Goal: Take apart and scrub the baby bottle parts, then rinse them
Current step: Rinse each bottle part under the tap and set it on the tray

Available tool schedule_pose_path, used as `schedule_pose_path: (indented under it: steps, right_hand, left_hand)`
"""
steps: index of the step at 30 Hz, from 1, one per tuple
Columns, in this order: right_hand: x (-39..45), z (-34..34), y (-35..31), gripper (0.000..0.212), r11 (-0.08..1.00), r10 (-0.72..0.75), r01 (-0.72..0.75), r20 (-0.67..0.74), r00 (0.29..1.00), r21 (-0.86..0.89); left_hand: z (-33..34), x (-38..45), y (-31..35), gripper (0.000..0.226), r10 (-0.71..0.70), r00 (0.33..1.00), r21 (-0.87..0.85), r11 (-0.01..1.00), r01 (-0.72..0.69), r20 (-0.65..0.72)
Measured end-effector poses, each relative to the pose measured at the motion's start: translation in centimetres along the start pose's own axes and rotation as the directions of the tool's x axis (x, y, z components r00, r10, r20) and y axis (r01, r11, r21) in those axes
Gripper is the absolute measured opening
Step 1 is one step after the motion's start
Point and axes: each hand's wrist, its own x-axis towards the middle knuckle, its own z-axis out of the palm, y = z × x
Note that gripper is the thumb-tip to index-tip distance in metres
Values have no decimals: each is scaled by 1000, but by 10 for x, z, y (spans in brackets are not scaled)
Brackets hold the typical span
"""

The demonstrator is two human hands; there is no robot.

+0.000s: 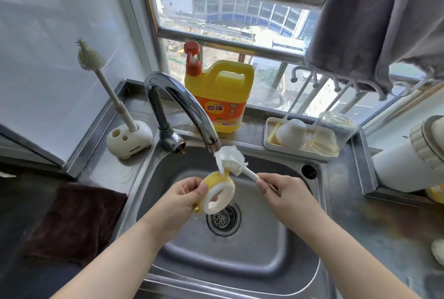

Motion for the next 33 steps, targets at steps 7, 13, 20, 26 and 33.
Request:
schedule_pose_path:
  steps: [7, 13, 20, 26, 33]
  right_hand:
    - [-15, 3, 9, 22, 1000, 15, -15, 40, 999, -3]
    - [-21, 0, 8, 18, 1000, 15, -15, 44, 999, -3]
    - [-27, 2, 4, 18, 998, -24, 21, 69, 997, 52]
    - [-30, 2, -2, 27, 988, -123, 133, 130, 984, -72]
    - [-24, 0, 4, 24, 997, -7, 11, 41, 999, -82]
  left_hand:
    - [2, 1, 0, 22, -97, 991, -183, 980, 79, -93]
    - [2, 3, 5, 20, -61, 996, -207, 977, 44, -73]
    - [1, 2, 4, 34, -84, 995, -132, 987, 90, 47]
    - [16, 7, 13, 25, -194, 981, -179, 966, 188, -18]
    - [9, 11, 6, 18, -202, 963, -95, 978, 188, -178]
